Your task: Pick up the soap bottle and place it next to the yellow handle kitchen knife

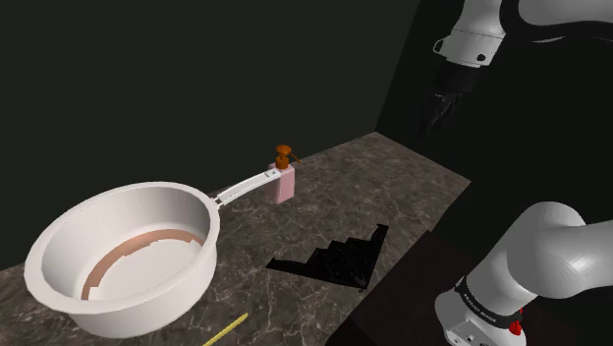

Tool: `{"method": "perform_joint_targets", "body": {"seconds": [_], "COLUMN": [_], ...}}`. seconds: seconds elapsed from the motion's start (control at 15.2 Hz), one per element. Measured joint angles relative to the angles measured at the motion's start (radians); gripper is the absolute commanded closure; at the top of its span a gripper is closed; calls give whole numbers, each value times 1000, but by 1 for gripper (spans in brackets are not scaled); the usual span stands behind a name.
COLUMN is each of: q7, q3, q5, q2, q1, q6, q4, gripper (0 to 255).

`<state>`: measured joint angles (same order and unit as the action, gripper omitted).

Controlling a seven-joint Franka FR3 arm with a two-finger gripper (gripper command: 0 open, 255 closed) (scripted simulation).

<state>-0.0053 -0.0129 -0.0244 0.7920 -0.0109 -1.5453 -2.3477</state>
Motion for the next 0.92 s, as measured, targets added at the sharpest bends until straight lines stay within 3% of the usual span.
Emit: {"method": "perform_joint_targets", "body": {"seconds": [0.4, 0.92], "q7": [19, 62], "q3": [-16, -55], "q5": [-20, -52], "q2": [-118, -402], "q1": [-7, -21], "q6": [-112, -316], "q4": [7, 96], "gripper": [0, 0]}}
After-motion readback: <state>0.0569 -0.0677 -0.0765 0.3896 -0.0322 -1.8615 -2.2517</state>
